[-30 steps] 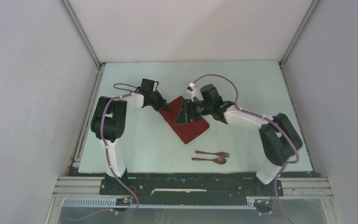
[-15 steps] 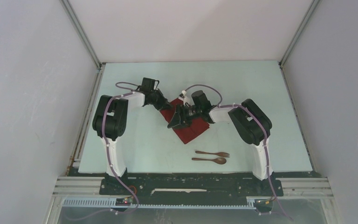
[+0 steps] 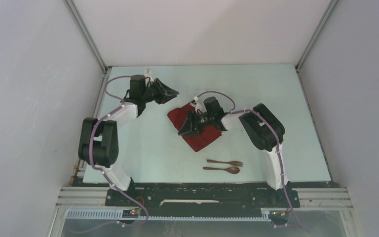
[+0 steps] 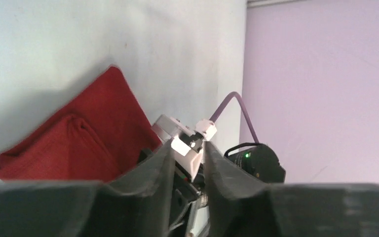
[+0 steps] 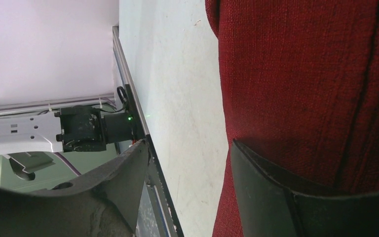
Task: Fold the napkin into a case and place the utensils inside
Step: Smooth out the 2/3-rectangle-folded napkin at the center of the board.
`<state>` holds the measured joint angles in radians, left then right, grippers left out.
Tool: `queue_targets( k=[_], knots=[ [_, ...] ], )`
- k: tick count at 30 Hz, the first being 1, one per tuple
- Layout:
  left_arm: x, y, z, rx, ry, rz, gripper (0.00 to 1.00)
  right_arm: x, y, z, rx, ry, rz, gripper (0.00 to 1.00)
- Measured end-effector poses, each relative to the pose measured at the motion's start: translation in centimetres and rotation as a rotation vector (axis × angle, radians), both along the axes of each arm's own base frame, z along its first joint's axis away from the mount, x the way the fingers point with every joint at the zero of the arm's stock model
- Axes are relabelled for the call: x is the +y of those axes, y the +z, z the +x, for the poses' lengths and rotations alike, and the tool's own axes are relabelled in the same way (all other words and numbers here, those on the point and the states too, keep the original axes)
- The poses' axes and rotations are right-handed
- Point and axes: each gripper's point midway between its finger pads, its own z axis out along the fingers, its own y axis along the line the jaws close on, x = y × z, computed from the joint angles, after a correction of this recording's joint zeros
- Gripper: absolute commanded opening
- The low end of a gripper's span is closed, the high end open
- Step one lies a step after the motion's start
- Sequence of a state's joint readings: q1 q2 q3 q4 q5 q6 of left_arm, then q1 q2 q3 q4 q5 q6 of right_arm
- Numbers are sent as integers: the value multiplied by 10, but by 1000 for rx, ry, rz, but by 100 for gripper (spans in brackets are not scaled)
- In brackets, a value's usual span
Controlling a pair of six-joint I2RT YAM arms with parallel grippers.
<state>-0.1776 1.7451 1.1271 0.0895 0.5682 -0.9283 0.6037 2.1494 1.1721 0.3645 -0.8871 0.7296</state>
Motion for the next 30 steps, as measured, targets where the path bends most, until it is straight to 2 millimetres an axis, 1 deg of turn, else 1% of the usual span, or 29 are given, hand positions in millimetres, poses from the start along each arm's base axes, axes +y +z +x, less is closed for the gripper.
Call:
queue_targets(
  k=[2,3,4,6,9,11,12,14,19,22,24,27,30],
  knots=[
    [10,13,-1,-57,30,-71,2,0,1,1,2,-3,5,73],
    [13,14,0,-72,40,-105,0,0,2,2,1,-4,8,73],
    [16,8,2,-78,56,-141,0,0,2,3,-2,-5,12,73],
    [19,-15,3,-49,80,-195,0,0,3,3,-3,-6,16,74],
    [16,-61,-3,48,108,-249,0,0,5,4,-6,-8,20,74],
    [16,-83,-8,95,121,-265,0,1,5,5,-10,-8,23,74],
    [15,-90,-9,108,128,-274,0,1,5,5,-10,-8,23,74],
    [15,-95,-10,111,133,-282,0,1,5,5,-11,-8,23,75],
    [15,-98,-8,87,137,-299,0,1,5,5,-11,-8,23,77],
    [16,-110,-9,117,144,-302,0,6,9,5,-16,-2,23,78],
    [16,-118,-10,139,149,-300,0,13,19,11,-38,1,35,78],
    [17,-124,-11,156,155,-302,0,26,37,23,-90,4,70,78],
    [18,-126,-11,160,159,-303,0,38,46,35,-123,7,94,77]
  ],
)
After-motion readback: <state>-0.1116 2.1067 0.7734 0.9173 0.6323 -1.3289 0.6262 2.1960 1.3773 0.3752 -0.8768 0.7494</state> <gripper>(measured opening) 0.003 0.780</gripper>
